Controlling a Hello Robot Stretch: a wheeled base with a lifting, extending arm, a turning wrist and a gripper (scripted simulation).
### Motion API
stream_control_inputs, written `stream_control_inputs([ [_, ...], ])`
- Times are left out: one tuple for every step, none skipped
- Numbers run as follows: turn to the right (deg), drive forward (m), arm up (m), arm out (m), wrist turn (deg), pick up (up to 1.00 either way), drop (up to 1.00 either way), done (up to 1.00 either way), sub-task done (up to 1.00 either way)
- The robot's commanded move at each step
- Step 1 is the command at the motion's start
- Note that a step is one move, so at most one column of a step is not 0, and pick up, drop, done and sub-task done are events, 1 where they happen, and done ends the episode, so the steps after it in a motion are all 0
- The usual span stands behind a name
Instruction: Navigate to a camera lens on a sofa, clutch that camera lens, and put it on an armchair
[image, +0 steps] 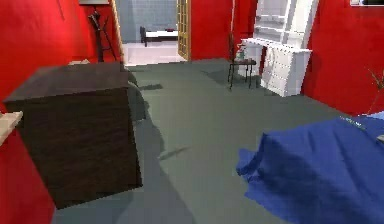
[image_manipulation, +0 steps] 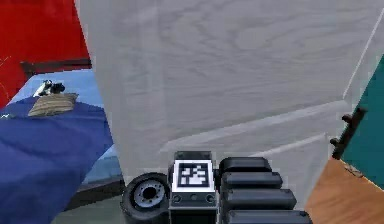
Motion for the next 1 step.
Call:
stream_control_inputs([
  [0.0,1.0,0.0,0.0,0.0,0.0,0.0,0.0,0.0],
])
